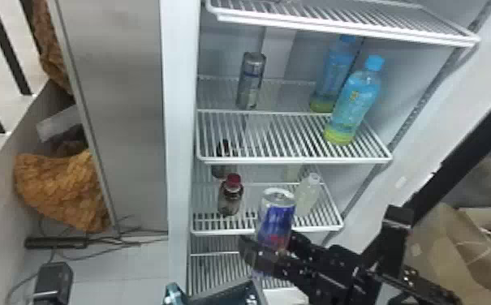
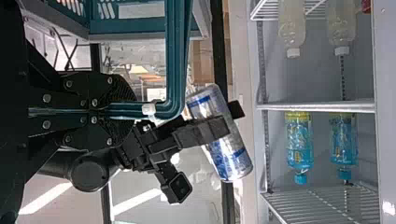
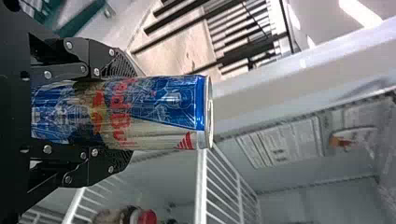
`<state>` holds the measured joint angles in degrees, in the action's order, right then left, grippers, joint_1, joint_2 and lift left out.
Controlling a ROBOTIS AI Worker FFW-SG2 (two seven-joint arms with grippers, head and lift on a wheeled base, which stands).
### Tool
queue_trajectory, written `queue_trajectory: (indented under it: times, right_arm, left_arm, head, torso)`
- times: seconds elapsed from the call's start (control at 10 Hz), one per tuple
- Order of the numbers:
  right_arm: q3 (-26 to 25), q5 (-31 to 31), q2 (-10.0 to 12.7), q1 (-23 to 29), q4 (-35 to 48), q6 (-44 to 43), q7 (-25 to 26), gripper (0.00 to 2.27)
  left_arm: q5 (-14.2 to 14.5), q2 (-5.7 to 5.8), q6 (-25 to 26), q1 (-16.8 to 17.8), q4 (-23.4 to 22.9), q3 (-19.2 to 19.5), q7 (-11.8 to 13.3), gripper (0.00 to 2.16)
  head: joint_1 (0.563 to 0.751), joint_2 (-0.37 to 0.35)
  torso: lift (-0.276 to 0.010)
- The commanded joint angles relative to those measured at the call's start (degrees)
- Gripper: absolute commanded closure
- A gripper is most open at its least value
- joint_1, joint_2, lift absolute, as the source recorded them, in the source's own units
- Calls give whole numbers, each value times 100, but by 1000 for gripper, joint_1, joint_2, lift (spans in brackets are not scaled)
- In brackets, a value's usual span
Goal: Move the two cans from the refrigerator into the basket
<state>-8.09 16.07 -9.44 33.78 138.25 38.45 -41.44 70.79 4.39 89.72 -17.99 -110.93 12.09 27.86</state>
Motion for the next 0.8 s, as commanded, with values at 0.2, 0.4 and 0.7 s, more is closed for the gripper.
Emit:
queue_trajectory:
  times: [0.2,0.4,0.7]
  right_arm:
    - [20,-42,-146,-59,-234,416,-532,1168]
    - [123,-76,-199,-116,-276,697,-717,1168]
    - [432,-247,-322,-537,-768,1105,-1332,1168]
  left_arm:
    - [-7,0,31,14,5,2,-9,1197]
    - [-7,-9,31,14,5,2,-9,1197]
    - [-7,-9,31,42,5,14,-18,1197]
  head:
    - [695,-208]
    - [695,-200]
    - [695,-173]
  torso:
    - [-35]
    - [-35]
    - [-35]
